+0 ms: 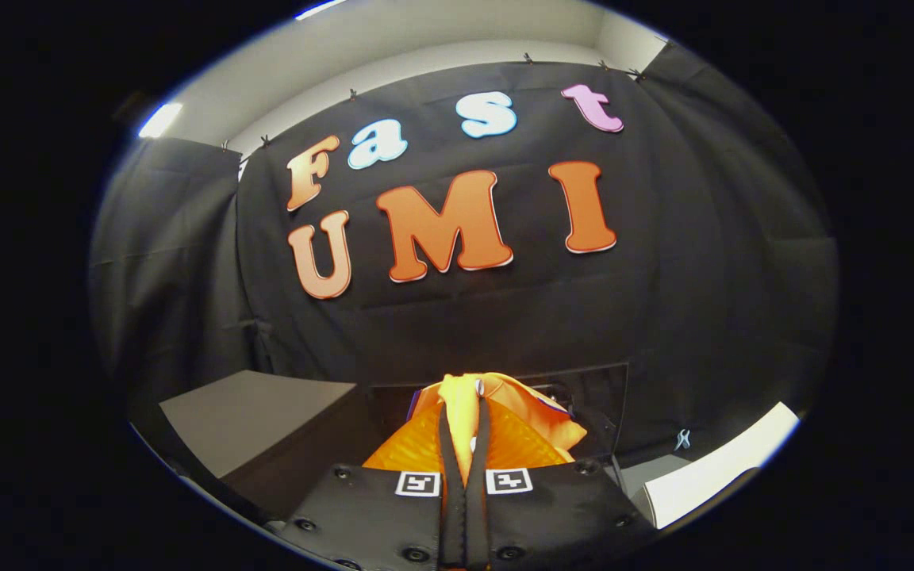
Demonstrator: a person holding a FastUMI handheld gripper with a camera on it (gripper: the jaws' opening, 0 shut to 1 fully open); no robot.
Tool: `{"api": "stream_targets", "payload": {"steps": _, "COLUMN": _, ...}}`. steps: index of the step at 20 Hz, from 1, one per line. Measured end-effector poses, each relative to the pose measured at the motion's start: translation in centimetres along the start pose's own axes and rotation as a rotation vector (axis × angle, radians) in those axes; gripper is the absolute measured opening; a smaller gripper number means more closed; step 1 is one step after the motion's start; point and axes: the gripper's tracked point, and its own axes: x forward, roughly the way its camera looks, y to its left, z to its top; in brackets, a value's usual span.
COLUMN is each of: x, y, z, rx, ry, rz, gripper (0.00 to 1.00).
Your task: Put the clothes into the washing machine and then close the washing machine lid.
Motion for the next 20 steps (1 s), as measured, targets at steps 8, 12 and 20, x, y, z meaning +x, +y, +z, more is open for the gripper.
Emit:
{"api": "stream_targets", "payload": {"steps": 8, "x": 3.2, "y": -3.1, "z": -8.2, "rx": 0.046, "ry": 0.103, "rz": -0.068, "gripper": 0.08}}
{"api": "stream_targets", "payload": {"steps": 12, "x": 4.4, "y": -5.7, "z": -13.6, "rx": 0.057, "ry": 0.188, "rz": -0.122, "gripper": 0.08}}
{"api": "stream_targets", "payload": {"steps": 20, "x": 9.2, "y": -6.7, "z": -22.6, "rx": 0.069, "ry": 0.378, "rz": -0.138, "gripper": 0.08}}
